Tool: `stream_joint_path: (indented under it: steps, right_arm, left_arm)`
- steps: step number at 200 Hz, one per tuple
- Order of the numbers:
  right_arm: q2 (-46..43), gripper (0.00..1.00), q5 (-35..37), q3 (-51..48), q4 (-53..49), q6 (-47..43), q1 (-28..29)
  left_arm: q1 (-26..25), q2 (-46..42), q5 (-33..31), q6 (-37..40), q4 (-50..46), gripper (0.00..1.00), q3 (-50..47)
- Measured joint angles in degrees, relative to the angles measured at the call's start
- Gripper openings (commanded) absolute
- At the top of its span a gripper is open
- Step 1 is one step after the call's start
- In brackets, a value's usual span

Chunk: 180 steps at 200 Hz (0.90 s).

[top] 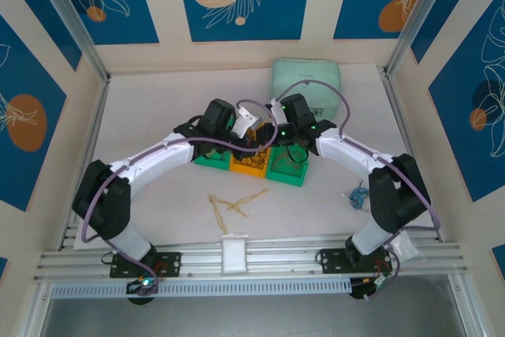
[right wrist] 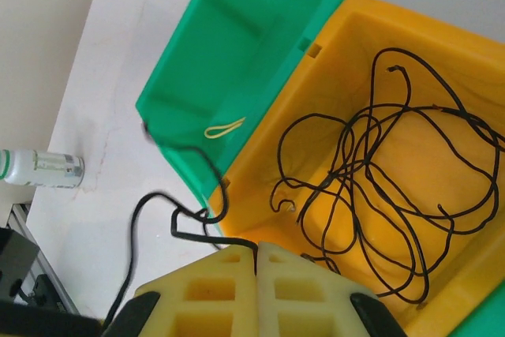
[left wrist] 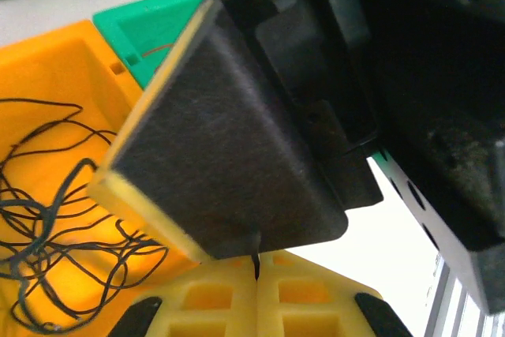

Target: Untangle the cables

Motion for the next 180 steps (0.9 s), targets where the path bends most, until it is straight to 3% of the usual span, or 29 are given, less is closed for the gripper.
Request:
stream_joint_path:
  steps: [93, 180]
  right_arm:
    - [4.7, 0.0, -1.7, 0.1, 8.9, 6.3, -4.0]
    - [9.0, 0.0, -3.7, 6.1, 10.6, 8.1, -4.5]
  left_arm:
    - [0.3, 4.0, -1.2, 1.9, -0.3, 0.0, 2.8]
    - [0.6, 6.1, -3.2, 3.4, -2.6, 0.0, 3.9]
